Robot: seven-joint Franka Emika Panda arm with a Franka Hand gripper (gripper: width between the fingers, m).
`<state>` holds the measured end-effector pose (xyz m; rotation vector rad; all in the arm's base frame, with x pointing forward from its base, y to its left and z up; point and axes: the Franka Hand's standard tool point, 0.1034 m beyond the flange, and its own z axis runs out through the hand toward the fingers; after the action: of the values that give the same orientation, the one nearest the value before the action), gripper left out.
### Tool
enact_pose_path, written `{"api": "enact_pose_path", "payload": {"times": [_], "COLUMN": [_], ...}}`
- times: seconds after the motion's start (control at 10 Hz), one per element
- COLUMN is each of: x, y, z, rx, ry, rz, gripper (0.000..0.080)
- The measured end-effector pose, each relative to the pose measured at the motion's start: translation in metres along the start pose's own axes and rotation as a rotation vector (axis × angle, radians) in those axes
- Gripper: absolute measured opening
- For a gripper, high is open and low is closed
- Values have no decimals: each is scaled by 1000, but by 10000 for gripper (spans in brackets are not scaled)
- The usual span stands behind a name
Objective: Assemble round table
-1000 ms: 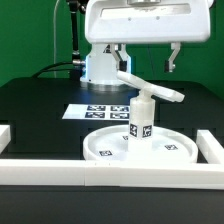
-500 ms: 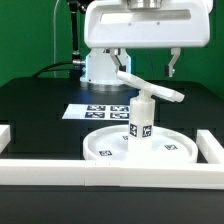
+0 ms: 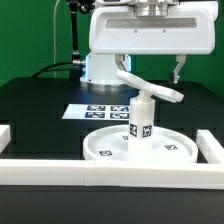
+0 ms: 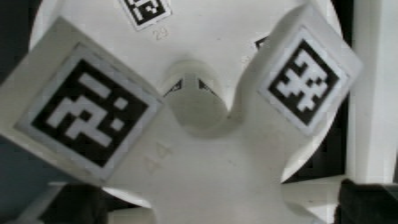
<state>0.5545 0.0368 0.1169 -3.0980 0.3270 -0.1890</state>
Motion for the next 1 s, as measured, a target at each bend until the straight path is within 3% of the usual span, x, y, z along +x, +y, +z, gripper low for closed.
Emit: {"api": "enact_pose_path", "payload": {"times": [0.8, 0.9, 1.0], "x": [8, 8, 8], "y": [8, 9, 9], "z": [5, 5, 5], "rx": [-6, -5, -4], "ry": [0, -2, -2], "rz": [-10, -16, -17], "gripper": [646, 463, 463]}}
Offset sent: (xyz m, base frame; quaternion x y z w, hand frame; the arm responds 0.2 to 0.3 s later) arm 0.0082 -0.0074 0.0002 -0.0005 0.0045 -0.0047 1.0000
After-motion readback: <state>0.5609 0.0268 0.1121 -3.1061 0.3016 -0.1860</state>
